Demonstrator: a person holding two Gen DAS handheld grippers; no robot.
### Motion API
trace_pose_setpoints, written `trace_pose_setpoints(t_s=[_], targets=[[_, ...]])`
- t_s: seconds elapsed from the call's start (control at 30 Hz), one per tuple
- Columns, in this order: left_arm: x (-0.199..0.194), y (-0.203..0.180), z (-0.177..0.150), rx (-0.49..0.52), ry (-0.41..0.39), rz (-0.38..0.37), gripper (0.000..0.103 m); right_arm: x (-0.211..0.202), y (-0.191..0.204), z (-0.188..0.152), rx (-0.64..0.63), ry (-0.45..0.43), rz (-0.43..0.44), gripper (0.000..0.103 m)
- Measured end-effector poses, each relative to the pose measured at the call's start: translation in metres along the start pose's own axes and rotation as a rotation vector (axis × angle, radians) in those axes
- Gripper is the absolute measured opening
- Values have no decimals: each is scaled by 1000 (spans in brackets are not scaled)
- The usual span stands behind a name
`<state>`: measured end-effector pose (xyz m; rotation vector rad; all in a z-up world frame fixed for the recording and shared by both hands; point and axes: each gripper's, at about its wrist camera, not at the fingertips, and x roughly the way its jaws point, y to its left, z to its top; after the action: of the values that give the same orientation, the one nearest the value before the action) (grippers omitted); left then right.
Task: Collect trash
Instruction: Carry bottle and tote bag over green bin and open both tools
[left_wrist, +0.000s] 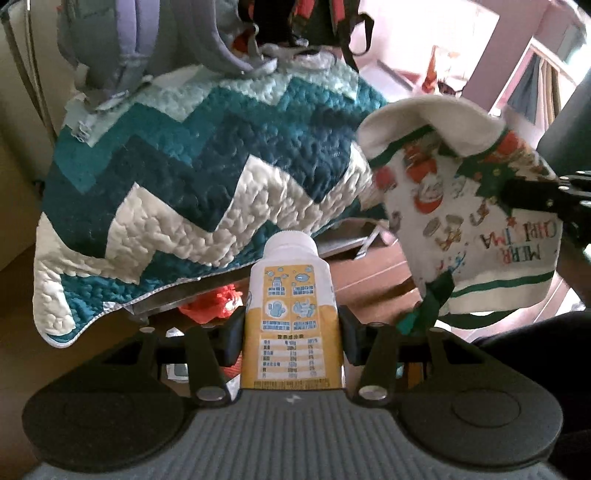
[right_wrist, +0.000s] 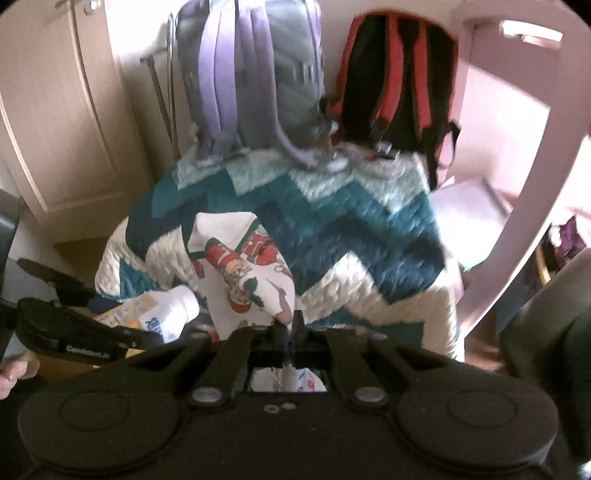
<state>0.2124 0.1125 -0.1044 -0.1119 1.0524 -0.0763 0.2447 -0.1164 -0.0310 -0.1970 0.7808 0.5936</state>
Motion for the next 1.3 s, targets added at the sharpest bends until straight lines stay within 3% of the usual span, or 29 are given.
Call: trace_pose_setpoints(t_s=[0.2,0.4,0.77,0.93,1.1,1.3], targets=[[-52,-24,24,41,-93,-17,50,-60,-19,24,-17,-79,-54,1],[-102,-71,62,98,-216,-33,50,-137,-41,55,-55,-206,-137,1],[-199,-220,159,279,-446,-126,50,-271,-124,97,-9,-413,-386,1],[-232,-298,198,344,-515,-208,50,-308,-171,99,57,-462,-506,1],[-238,-370,222,403,-537,-278,50,-322,-223,88,130,-449,-610,0],[-199,-442,242,429,-457,-334,50,-301,-270,57,223,-363,-626,0]])
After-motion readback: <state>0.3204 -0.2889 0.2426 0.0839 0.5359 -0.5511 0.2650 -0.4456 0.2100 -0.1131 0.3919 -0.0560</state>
